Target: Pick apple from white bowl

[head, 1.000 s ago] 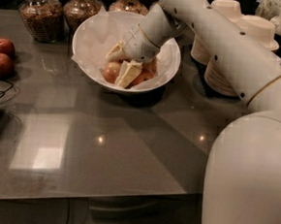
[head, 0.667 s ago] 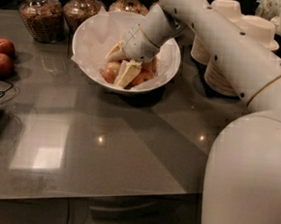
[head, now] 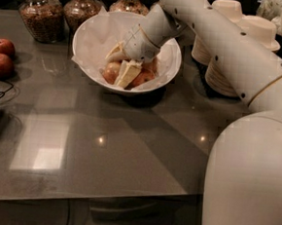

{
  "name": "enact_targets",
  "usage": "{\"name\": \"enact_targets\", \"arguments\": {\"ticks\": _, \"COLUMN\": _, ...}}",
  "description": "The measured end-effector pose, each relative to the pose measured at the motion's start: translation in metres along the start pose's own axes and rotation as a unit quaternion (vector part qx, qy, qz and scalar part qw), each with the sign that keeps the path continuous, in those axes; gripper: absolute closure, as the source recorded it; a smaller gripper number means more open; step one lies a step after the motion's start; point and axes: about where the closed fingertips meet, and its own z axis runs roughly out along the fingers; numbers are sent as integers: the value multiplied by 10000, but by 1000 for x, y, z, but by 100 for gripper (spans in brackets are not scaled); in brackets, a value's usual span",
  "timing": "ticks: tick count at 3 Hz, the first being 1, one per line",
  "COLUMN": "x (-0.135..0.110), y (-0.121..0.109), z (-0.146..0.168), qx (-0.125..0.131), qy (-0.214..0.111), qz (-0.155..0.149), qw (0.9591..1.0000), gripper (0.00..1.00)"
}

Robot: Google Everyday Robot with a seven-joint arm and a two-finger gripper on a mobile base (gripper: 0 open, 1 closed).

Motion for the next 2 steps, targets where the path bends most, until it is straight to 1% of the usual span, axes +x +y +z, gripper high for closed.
{"name": "enact_targets", "arguments": {"ticks": 1, "x": -3, "y": -1, "z": 2, "qx": -6, "qy": -48, "qz": -55, "qw": 10000, "gripper": 100}}
{"name": "enact_targets", "arguments": {"ticks": 2, "x": -25, "y": -4, "z": -20, "qx": 127, "qy": -206, "qz": -395, "qw": 9989, "gripper": 100}}
